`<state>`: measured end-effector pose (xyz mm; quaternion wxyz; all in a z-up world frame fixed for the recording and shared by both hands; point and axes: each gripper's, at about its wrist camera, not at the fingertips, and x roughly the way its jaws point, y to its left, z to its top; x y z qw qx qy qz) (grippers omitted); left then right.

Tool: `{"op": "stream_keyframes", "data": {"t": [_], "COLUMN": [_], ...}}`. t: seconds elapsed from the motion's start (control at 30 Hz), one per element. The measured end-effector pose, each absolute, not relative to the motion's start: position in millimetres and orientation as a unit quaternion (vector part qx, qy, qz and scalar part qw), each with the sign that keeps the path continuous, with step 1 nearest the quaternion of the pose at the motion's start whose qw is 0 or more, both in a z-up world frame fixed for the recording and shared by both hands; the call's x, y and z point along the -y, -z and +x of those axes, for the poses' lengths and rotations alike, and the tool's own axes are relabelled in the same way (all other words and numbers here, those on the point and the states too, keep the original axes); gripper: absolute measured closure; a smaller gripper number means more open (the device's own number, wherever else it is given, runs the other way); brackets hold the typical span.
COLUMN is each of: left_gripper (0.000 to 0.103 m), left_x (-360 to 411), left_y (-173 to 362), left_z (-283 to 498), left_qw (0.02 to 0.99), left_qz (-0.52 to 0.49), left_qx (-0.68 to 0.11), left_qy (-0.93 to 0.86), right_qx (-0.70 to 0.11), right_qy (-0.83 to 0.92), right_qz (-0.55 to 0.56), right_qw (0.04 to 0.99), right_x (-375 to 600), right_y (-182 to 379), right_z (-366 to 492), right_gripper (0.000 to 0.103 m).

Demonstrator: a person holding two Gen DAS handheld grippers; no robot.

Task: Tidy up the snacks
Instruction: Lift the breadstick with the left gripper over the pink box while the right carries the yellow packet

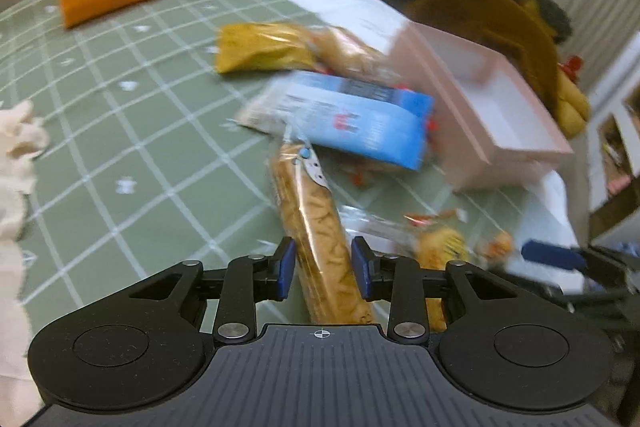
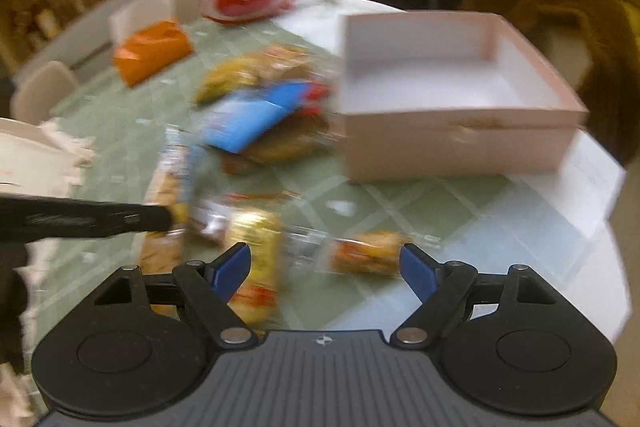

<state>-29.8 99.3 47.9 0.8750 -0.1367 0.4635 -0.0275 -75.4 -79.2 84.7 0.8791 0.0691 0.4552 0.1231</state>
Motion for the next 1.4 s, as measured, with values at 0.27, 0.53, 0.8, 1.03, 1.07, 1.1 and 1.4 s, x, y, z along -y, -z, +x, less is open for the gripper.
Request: {"op": "stream_keyframes", "data": {"t": [0.27,0.53,0.8,1.03,1.07,1.1,1.4], "left_gripper": [0.070,0.061,0.070,0.070,0.070,0.070,0.070], "left_x": [-106,-100,-88,-64,-59,-53,40], "left_y": [-49,-40,-58,-130,-145,-160,-221], "left_z": [-30,-10,-36,-64,-60,-53,70], "left_qw": [0.873,0.871,0.881,0.906,0.910,0.913,0.924], "left_qz": [-0.144,-0.132,-0.121,-0.121,-0.126,-0.126,-0.016], "left_qx": [-0.464,-0.472,-0.455,-0.392,-0.378,-0.365,-0.324], "left_qy": [0.028,0.018,0.044,0.102,0.118,0.133,0.200], "right_qx": [-0.500,-0.477,-0.469,-0.445,-0.441,-0.436,-0.406], "right_qy": [-0.158,-0.134,-0.078,-0.061,-0.061,-0.061,-0.037], "right_qz": [0.043,0.085,0.119,0.121,0.122,0.123,0.125], "right_qw": [0.851,0.864,0.872,0.885,0.887,0.889,0.905], "right_x": [41,83,139,163,165,168,181], "right_y": [-61,-88,-101,-119,-122,-126,-150], "right_z": [-63,-75,-102,-116,-116,-117,-122], "right_gripper": [0.068,0.068,0.068,0.068,0.068,0.068,0.068]}}
